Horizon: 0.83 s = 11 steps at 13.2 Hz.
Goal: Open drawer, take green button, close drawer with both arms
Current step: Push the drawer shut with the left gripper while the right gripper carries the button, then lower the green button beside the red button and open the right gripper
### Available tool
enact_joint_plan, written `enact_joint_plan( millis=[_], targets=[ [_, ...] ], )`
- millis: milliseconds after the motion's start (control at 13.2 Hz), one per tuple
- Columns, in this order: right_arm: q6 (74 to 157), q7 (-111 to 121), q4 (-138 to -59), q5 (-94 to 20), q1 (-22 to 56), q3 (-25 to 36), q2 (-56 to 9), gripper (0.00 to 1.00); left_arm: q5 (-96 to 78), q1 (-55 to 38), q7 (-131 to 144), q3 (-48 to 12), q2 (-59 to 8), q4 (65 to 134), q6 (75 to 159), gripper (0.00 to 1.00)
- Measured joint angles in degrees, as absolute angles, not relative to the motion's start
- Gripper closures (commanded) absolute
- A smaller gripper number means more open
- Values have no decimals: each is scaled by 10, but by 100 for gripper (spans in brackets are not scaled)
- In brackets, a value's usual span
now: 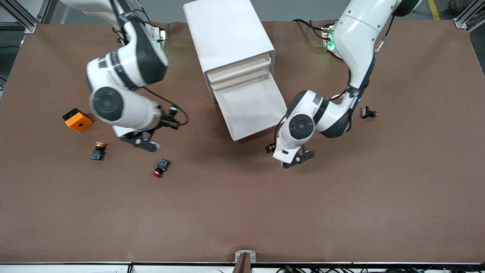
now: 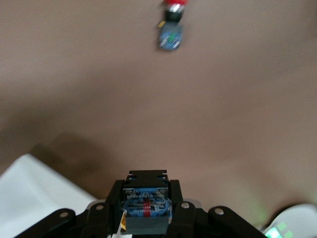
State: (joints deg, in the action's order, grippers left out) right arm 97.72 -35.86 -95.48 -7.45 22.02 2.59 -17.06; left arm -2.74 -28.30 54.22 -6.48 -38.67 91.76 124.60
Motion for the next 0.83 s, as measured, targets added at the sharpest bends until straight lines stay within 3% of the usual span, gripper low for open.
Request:
enact_joint_plan(
  millis=[453, 830],
  targets=[
    [1169, -192, -1114, 14, 126, 26, -153, 84, -46, -339, 560, -68, -407, 911, 1263, 0],
    [1319, -141, -1166, 16, 75, 26, -214, 84, -51, -394, 622, -72, -408, 912, 1261, 0]
  ],
)
